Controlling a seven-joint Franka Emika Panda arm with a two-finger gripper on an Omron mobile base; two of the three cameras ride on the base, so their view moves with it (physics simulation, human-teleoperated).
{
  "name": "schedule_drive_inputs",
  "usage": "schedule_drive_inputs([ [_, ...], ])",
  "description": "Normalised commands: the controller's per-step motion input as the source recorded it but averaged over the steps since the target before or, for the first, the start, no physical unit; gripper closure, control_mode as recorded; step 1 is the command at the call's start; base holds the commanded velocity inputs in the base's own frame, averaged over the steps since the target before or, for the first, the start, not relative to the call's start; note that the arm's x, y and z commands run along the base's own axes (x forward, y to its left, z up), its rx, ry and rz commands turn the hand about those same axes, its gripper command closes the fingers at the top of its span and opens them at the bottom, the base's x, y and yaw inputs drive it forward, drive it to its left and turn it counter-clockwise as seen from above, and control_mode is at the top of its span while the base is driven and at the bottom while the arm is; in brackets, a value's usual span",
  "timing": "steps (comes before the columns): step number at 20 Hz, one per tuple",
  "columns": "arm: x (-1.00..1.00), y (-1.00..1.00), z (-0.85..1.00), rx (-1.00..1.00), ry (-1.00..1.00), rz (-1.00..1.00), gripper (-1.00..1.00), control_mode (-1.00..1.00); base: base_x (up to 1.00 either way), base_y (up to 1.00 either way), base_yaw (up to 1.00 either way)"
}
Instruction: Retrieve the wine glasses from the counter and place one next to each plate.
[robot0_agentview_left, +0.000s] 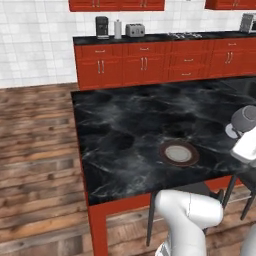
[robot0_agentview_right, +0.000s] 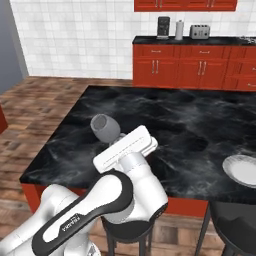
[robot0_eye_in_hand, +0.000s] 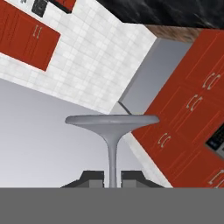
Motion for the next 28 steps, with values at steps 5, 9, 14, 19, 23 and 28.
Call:
schedule_drive_inputs([
  [5, 0.00, 0.00, 0.00, 0.00, 0.00, 0.00, 1.00, 1.00, 0.51, 0.00, -0.32],
  [9, 0.00, 0.00, 0.00, 0.00, 0.00, 0.00, 1.00, 1.00, 0.45, 0.00, -0.14],
  [14, 0.78, -0.12, -0.36, 0.00, 0.11, 0.00, 1.00, -1.00, 0.20, -0.03, 0.00],
  [19, 0.86, -0.01, -0.57, 0.00, 0.19, 0.00, 1.00, -1.00, 0.00, 0.00, 0.00],
  [23, 0.69, -0.19, -0.33, 0.00, 0.13, 0.00, 1.00, -1.00, 0.00, 0.00, 0.00],
  [28, 0.64, -0.33, -0.34, 0.00, 0.04, 0.03, 1.00, -1.00, 0.00, 0.00, 0.00],
])
